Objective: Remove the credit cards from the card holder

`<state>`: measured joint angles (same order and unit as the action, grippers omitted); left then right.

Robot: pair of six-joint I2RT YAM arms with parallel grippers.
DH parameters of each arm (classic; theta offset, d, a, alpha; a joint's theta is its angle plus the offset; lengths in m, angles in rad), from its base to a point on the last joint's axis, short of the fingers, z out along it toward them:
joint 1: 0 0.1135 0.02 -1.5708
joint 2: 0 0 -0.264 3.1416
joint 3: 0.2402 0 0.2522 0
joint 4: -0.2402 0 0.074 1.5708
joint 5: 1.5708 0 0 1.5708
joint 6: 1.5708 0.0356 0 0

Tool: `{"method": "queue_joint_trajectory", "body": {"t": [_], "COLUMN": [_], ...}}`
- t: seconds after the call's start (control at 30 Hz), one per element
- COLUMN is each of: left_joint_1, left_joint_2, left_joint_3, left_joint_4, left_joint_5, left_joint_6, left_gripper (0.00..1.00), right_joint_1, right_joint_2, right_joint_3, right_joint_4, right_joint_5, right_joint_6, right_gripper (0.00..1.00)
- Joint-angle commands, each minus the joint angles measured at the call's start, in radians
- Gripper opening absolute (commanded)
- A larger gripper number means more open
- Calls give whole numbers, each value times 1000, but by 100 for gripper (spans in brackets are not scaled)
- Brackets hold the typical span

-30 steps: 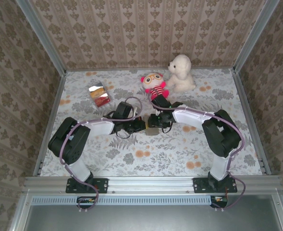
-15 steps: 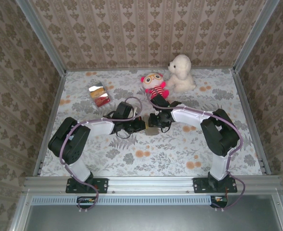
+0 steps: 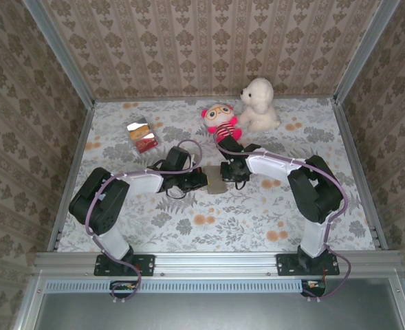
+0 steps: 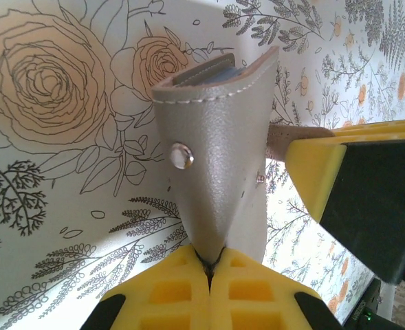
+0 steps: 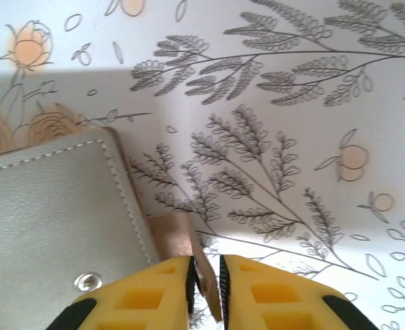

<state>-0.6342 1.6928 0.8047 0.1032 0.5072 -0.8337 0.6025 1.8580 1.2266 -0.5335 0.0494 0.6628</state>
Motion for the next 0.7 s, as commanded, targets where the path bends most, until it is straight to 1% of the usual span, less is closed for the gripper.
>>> {"method": "queue_joint_trajectory", "body": {"t": [0.0,0.13,0.33,0.37,0.47,0.53,0.6,0.63,0.67], "left_joint_1": [4,5,5,5,6,7,8,11,17], "left_joint_2": [-7,-7,-11,-13,-21,-26,-34,-42,-54], "left_joint_3": [-12,-8,5,8,16,23,35,44,50], "left_joint_4": [-32,-39,-60,-67,-93,-113,-145,-168,-189], "left_joint_5": [-20,-18,-20,-19,-34,-45,-58,-68,-77], "left_joint_6": [2,5,12,12,16,23,28,30,33], "left_gripper": [0,0,0,0,12,20,32,40,44], "right_joint_1": [0,-1,-4,-6,-7,-11,-12,-12,-12], "right_joint_2": [-6,-13,18,25,37,44,41,36,28], "right_joint_3": [3,5,17,17,21,29,38,41,44], "right_joint_4": [-51,-42,-9,18,32,33,31,29,29], "right_joint_5": [43,40,-53,-61,-67,-67,-58,-52,-50], "right_joint_6": [18,15,-7,-11,-19,-27,-39,-46,-56], "right_gripper": [21,22,23,23,21,17,12,8,6]}}
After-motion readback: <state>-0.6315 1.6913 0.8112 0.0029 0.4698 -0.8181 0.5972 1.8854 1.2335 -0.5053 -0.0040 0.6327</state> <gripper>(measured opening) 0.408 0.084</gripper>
